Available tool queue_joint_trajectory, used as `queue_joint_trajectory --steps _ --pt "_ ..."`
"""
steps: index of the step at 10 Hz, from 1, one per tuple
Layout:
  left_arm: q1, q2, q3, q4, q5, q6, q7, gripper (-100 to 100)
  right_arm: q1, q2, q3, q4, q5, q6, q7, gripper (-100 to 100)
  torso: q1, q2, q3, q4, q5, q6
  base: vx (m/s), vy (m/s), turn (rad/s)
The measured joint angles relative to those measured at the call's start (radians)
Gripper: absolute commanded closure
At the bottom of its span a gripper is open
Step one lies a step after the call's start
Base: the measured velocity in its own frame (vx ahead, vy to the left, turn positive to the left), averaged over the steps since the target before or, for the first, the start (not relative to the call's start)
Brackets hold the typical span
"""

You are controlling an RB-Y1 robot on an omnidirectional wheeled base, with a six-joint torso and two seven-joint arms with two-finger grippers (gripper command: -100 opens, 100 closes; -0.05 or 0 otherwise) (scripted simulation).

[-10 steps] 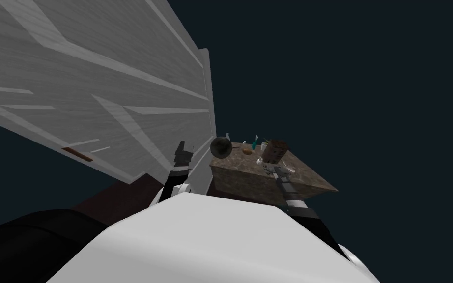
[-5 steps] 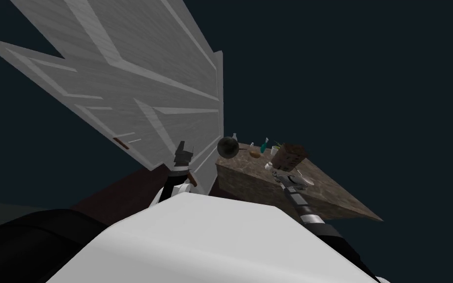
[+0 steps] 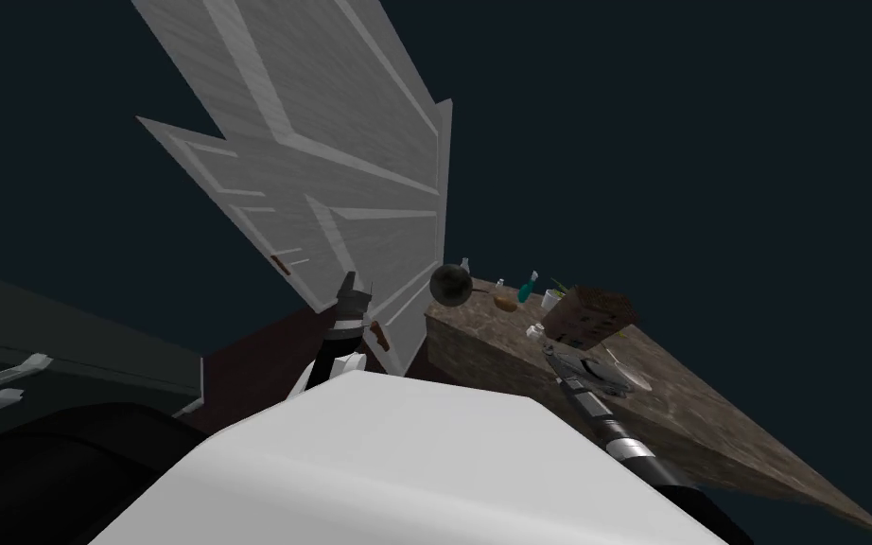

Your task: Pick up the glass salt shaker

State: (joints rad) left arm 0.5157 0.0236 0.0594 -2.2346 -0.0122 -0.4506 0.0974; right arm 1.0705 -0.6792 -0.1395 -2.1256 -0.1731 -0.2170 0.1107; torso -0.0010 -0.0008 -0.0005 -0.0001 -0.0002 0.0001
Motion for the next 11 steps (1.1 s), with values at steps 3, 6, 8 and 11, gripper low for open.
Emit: queue_joint_trajectory --steps 3,6,8,11 --pt "0.000 0.000 -0.001 0.000 0.000 0.000 0.000 0 0.077 -0.080 -0.029 0.026 -0.023 0.033 -0.005 -100 0.000 0.000 0.000 0.000 0.000 0.000 -0.002 -0.009 0.285" --pt "-0.001 0.000 -0.002 0.000 0.000 0.000 0.001 0 0.149 -0.167 -0.056 0.076 -0.048 0.055 -0.011 -100 0.005 0.001 0.001 0.000 0.001 -0.002 -0.003 -0.005 0.312" --pt "-0.001 0.000 -0.002 0.000 0.000 0.000 0.001 0 0.202 -0.224 -0.083 0.092 -0.066 0.083 -0.016 -100 0.005 0.001 0.001 0.000 0.001 -0.001 -0.002 -0.004 0.201" --pt "-0.001 0.000 -0.002 0.000 0.000 0.000 0.001 0 0.286 -0.326 -0.112 0.166 -0.095 0.103 -0.025 -100 0.004 0.001 0.000 0.000 0.001 -0.002 -0.004 -0.008 0.319"
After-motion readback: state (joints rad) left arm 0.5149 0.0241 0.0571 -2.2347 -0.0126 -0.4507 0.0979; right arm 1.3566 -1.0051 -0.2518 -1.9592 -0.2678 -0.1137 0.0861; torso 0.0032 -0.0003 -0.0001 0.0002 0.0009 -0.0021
